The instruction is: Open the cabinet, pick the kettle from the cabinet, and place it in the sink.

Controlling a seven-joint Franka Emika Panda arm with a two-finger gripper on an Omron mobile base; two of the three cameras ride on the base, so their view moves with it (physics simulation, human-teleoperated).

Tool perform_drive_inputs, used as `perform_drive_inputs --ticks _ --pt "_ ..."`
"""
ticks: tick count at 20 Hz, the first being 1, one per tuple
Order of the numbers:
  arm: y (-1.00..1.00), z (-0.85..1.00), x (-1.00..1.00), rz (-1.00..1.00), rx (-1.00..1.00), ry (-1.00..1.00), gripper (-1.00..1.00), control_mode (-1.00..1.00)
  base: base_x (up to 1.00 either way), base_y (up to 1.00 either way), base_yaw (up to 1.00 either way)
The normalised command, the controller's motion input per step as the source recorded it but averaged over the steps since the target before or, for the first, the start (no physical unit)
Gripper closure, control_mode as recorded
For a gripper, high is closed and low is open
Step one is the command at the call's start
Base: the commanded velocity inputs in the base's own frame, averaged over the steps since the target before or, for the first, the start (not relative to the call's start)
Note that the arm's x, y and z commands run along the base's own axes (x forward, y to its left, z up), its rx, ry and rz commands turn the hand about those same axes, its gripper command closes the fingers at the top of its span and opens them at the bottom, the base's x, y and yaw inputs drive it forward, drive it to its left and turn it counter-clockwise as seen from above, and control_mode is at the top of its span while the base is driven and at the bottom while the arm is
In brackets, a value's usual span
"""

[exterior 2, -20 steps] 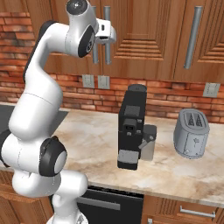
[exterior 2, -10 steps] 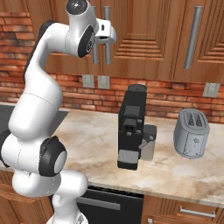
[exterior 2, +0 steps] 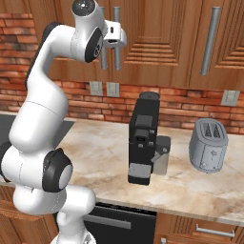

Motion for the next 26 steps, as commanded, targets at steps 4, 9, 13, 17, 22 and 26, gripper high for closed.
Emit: perform_drive_inputs --ticks 4,9,13,17,22,26 --pt "0.21 0.00 0.21 0.00 0.00 -0.02 1.00 -1.00 0.00 0.00 0.00" --pt "0.23 0.00 0.14 0.00 0.00 0.00 1.00 -1.00 0.00 0.00 0.00" --pt "0.29 0.00 0.12 0.00 0.00 0.00 1.00 -1.00 0.00 0.00 0.00" --pt "0.27 0.00 0.08 0.00 0.00 0.00 1.00 -1.00 0.00 0.00 0.00" --pt "0.21 0.00 -0.04 0.03 0.03 0.00 1.00 -1.00 0.00 0.00 0.00" --pt "0.20 0.00 -0.22 0.10 0.05 0.00 1.00 -1.00 0.00 0.00 0.00"
